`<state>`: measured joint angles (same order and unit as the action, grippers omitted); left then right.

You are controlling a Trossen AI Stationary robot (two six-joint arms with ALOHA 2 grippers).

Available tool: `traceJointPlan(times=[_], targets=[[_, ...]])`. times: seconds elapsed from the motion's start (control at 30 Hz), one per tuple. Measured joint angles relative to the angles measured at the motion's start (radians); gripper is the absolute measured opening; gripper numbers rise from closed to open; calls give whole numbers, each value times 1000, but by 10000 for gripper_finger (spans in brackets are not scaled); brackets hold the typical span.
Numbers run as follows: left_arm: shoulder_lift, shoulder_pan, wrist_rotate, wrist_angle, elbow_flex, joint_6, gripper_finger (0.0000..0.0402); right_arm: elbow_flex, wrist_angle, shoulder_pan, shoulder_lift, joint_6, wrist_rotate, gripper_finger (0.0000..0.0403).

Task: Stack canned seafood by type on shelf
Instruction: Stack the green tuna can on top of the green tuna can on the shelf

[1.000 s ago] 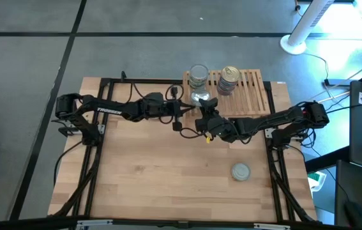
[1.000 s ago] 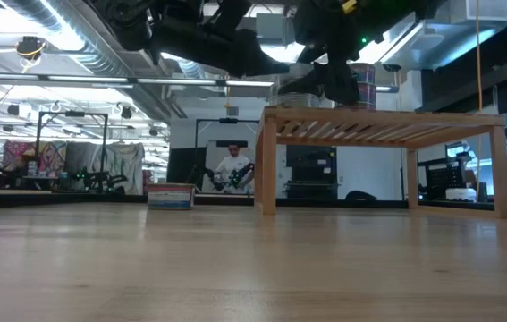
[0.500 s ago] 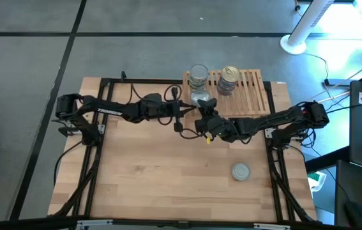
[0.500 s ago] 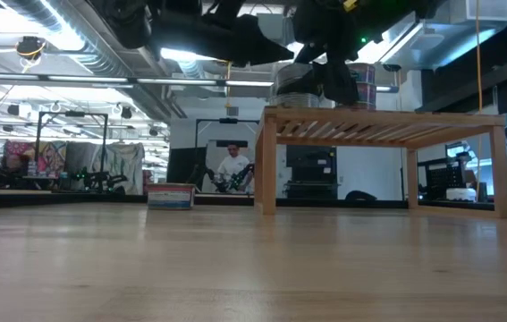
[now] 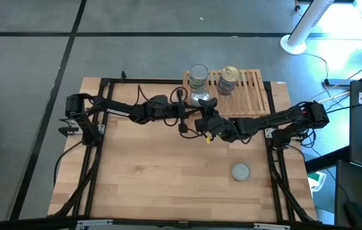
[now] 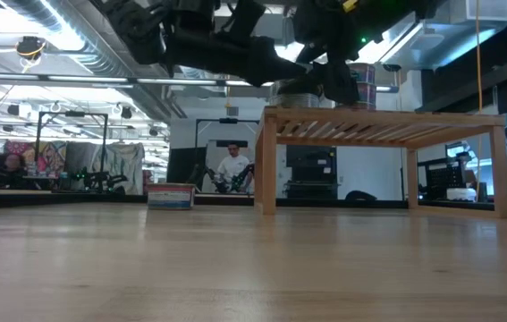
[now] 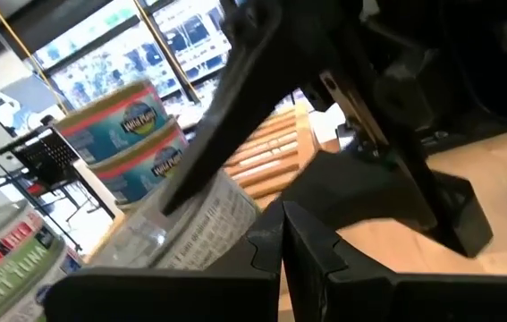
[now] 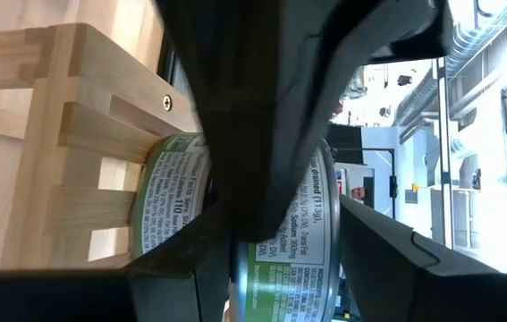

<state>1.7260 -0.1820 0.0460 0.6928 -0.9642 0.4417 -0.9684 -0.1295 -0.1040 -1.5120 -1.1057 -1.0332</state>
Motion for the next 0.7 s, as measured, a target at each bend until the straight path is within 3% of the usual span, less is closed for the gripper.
traceJointPlan(times=[0.7], targets=[[0,-2,98,1,0,-3,5,0,0,-30,0,4,-51,184]])
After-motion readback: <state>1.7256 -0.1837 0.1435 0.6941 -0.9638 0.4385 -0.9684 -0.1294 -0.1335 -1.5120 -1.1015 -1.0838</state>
